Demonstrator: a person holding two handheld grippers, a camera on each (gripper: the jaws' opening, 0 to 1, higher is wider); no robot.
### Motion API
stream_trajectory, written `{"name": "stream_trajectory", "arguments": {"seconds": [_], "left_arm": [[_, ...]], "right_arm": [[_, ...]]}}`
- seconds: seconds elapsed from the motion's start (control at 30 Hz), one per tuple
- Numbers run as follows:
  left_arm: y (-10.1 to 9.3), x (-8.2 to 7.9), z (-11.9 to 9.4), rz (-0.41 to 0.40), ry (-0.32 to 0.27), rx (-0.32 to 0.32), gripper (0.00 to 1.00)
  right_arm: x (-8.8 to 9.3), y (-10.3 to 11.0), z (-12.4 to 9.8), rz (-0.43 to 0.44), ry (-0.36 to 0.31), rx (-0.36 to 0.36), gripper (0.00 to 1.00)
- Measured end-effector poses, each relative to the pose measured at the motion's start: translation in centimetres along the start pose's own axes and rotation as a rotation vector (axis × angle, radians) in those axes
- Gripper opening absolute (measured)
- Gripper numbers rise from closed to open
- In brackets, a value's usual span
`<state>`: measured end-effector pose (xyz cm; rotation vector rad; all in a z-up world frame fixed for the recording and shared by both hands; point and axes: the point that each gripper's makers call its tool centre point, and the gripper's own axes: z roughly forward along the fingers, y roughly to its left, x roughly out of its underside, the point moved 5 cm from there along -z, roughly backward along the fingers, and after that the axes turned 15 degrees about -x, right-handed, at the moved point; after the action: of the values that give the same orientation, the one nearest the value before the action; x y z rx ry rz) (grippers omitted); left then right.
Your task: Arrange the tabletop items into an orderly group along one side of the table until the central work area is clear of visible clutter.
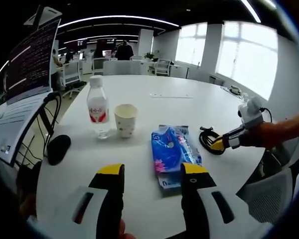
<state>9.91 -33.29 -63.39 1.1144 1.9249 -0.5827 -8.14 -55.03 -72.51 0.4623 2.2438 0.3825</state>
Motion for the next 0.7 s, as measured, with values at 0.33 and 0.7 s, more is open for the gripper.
{"name": "stream_trajectory", "arguments": {"seconds": [0.33,0.7], "left_arm": [[-1.1,0.6,0.2,-0.031,0.022,0.009,0.44],[-2.9,1.5,0.6,-0.060,0.057,0.026,0.44]], "right_arm": [[-0.8,-0.1,-0.8,-0.025,-0.012,-0.001,0.16],[-1.6,0.2,-0.5,-0.045,-0.020,-0.021,0.16]]}}
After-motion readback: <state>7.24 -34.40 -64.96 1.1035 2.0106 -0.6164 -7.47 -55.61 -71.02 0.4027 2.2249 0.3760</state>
